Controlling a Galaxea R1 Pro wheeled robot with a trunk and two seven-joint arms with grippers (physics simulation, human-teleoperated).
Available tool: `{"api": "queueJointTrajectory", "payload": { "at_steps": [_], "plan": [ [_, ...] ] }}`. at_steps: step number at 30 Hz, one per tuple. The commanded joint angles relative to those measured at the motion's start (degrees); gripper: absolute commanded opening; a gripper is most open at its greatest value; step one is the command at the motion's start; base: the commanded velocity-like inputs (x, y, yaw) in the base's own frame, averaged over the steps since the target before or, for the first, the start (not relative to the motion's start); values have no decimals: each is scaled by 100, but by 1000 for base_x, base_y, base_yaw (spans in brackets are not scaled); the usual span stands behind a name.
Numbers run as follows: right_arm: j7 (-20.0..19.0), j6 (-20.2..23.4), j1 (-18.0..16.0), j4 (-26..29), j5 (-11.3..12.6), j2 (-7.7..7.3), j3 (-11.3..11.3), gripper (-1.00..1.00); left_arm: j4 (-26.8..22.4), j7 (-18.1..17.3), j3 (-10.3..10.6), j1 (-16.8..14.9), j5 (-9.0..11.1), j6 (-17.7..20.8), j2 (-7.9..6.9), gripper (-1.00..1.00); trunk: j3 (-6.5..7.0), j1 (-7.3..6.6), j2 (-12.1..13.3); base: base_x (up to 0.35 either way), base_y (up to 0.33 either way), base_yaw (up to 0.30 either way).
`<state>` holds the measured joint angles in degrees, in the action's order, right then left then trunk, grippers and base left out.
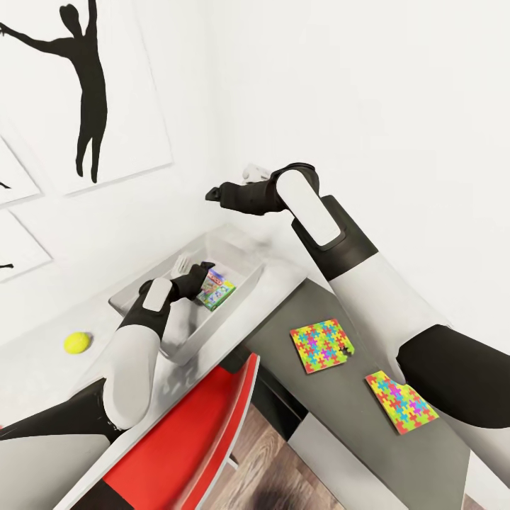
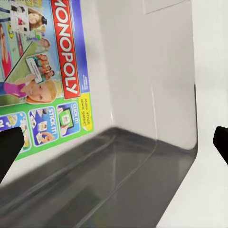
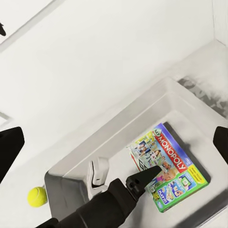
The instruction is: Put all the toys in the child's room - the three board games (two on the bed and one on the table), the two jigsaw puzzles on the table, and the tennis ball on the table - inside the toy box on the table in the child's room.
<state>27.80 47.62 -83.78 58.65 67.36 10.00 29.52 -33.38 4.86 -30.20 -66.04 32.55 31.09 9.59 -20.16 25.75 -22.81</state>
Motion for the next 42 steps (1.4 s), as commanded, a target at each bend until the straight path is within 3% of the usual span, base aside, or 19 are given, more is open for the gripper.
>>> {"api": "queueJointTrajectory", "payload": {
  "at_steps": [1, 17, 26, 32, 42],
  "plan": [
    [59, 2, -7, 4, 58, 0, 4, 100, -15, 50, -28, -6, 61, 38, 7, 100, -11, 3, -11, 0, 0, 0],
    [66, 2, -7, 5, 58, 0, 8, 100, -378, 97, 63, -6, 55, 278, -45, 100, -11, 3, -11, 0, 0, 0],
    [65, 2, 0, 1, 58, 0, 6, 100, -587, 98, 92, -5, 58, 873, -288, 100, -11, 3, -11, 0, 0, 0],
    [60, 2, 7, -2, 58, 0, 2, 100, -660, 101, 95, -1, 58, 1089, -357, 100, -11, 3, -11, 0, 0, 0],
    [59, -4, 10, -11, 58, 0, 3, 100, -753, 72, 106, 3, 82, 1174, -448, 100, -11, 3, -11, 0, 0, 0]
  ]
}}
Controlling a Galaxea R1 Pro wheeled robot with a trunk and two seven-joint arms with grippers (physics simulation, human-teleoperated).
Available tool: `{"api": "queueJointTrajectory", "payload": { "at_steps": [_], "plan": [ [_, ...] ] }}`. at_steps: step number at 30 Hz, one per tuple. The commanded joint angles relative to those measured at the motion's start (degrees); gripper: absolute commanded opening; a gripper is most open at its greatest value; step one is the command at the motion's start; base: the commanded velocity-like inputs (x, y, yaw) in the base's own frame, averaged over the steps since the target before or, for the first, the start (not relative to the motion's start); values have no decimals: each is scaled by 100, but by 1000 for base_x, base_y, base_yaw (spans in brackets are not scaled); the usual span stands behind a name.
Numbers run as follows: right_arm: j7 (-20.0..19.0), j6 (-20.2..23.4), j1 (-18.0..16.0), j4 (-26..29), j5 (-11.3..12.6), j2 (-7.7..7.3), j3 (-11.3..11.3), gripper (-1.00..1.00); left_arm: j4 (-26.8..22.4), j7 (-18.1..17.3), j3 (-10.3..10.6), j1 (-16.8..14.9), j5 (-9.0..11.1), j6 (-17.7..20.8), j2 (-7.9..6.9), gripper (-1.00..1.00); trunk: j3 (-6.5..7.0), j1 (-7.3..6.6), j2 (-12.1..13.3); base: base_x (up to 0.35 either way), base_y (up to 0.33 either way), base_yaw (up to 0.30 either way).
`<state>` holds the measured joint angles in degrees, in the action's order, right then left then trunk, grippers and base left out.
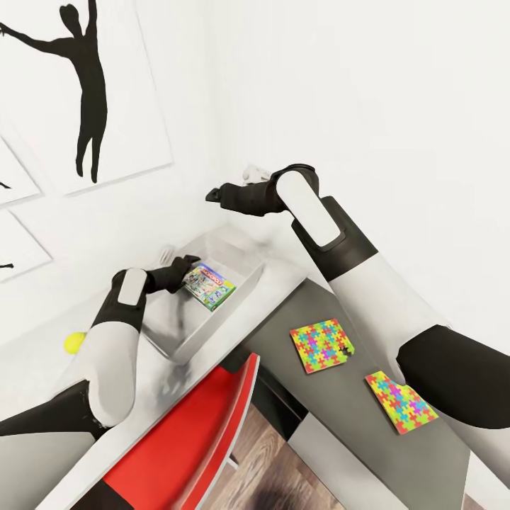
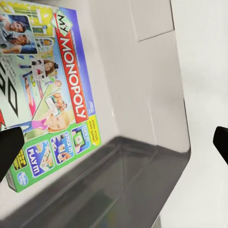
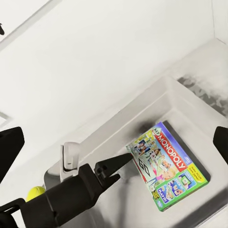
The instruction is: Put all the toys in the child's room - the three board games (two on the bed and one on the table), the two jigsaw puzzles on the table, and the tennis ball on the table - inside the toy box on the table in the child's room.
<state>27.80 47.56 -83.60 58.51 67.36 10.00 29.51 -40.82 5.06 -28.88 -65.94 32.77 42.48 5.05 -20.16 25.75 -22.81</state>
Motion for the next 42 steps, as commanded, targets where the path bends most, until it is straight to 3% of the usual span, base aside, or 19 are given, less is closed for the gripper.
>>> {"api": "queueJointTrajectory", "payload": {
  "at_steps": [1, 16, 34, 42],
  "plan": [
    [59, 1, -7, 3, 58, 0, 6, 100, -15, 48, -25, -6, 61, 30, 3, 100, -11, 3, -11, 0, 0, 0],
    [59, -9, -7, 2, 58, 0, 11, 100, -348, 39, -11, -3, 66, 244, -7, 100, 63, 3, -11, -10, 0, 0],
    [60, -15, -7, 2, 58, 0, 11, 100, -383, 39, -27, 2, 57, 497, -21, 100, 231, 3, -11, -3, 0, 0],
    [65, -19, -7, 2, 58, 0, 19, 100, -383, 39, -22, 2, 70, 530, -74, 100, 306, 3, -11, -170, 0, 0]
  ]
}}
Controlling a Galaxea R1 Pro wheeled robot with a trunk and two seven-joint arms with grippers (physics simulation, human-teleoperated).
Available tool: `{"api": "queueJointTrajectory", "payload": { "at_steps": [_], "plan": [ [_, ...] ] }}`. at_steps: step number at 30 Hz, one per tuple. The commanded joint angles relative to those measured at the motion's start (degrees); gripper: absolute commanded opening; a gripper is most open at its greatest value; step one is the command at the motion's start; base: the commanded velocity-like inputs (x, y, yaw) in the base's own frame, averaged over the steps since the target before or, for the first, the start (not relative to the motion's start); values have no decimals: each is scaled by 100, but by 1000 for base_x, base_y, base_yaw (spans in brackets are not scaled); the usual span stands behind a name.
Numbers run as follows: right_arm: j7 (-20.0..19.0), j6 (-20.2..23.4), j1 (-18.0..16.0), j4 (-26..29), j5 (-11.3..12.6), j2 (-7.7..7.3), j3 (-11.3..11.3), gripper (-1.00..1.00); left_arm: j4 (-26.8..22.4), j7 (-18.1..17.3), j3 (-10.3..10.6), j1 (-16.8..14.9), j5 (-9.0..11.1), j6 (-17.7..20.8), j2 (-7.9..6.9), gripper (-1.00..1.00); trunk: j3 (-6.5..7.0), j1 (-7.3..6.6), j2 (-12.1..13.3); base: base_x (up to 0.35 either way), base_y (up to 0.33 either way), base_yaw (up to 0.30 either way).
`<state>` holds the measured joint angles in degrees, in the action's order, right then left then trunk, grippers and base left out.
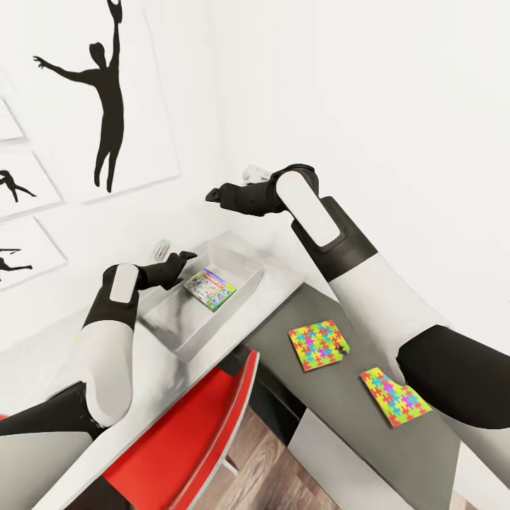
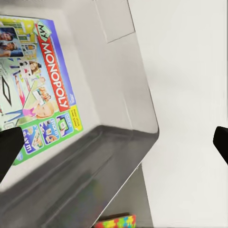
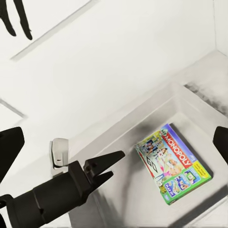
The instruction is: Put all the toys in the child's room - the three board games (two on the bed and one on the table), the two jigsaw puzzles on the table, and the tennis ball on the table - inside the toy box on the table in the child's room.
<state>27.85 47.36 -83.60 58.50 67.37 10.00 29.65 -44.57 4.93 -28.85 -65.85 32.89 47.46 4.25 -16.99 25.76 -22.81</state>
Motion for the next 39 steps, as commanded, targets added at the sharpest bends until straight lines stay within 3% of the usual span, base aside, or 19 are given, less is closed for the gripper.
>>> {"api": "queueJointTrajectory", "payload": {
  "at_steps": [1, 39],
  "plan": [
    [60, 2, -7, 3, 57, 0, 5, 100, -8, 52, -28, -7, 56, 33, 3, 100, -2, 3, -11, -81, 0, 0],
    [62, -7, -7, -5, 50, 0, 17, 100, -8, 52, -19, -7, 60, 35, -47, 100, 355, 3, -11, -6, 0, 0]
  ]
}}
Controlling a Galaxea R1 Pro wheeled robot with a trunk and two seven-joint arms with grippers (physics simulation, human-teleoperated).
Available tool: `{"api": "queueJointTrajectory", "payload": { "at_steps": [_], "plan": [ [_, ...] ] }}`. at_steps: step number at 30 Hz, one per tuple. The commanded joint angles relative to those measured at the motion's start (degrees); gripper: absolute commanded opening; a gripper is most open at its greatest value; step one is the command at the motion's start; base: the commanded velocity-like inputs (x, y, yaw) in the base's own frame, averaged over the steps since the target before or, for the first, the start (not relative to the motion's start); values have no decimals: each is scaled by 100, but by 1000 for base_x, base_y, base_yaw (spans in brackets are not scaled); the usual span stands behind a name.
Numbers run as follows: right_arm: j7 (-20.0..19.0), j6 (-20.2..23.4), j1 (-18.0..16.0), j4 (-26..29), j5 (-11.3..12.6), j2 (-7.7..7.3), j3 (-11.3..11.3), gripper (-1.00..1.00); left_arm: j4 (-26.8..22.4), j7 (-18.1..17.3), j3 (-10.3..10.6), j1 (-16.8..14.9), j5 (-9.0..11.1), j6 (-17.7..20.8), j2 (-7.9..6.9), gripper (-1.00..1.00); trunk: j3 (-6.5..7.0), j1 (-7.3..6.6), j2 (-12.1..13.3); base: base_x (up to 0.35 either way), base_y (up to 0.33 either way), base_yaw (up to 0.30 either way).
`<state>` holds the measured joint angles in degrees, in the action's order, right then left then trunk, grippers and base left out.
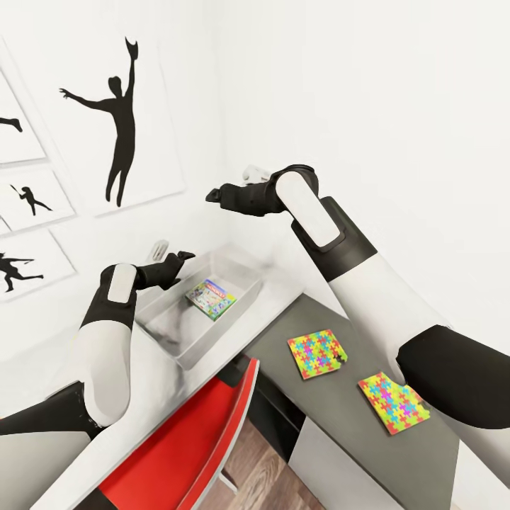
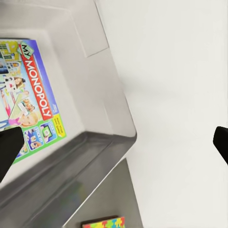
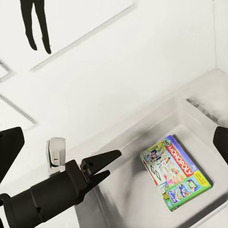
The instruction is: Put all the toys in the child's room - the three board games (two on the bed and one on the table), the two jigsaw puzzles on the table, and the tennis ball on the table - inside the toy box on the table in the child's room.
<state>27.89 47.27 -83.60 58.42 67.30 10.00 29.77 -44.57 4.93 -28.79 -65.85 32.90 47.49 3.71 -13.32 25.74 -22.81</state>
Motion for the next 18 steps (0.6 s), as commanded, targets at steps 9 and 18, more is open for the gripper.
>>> {"api": "queueJointTrajectory", "payload": {
  "at_steps": [9, 18],
  "plan": [
    [59, 2, -7, 6, 55, 0, 11, 100, -8, 52, -24, -7, 59, 32, -7, 100, 73, 4, -11, 0, 0, 0],
    [59, 2, -1, -12, 55, 0, 11, 100, -8, 51, -13, -7, 59, 299, -142, 100, 157, 4, -11, 0, 0, 0]
  ]
}}
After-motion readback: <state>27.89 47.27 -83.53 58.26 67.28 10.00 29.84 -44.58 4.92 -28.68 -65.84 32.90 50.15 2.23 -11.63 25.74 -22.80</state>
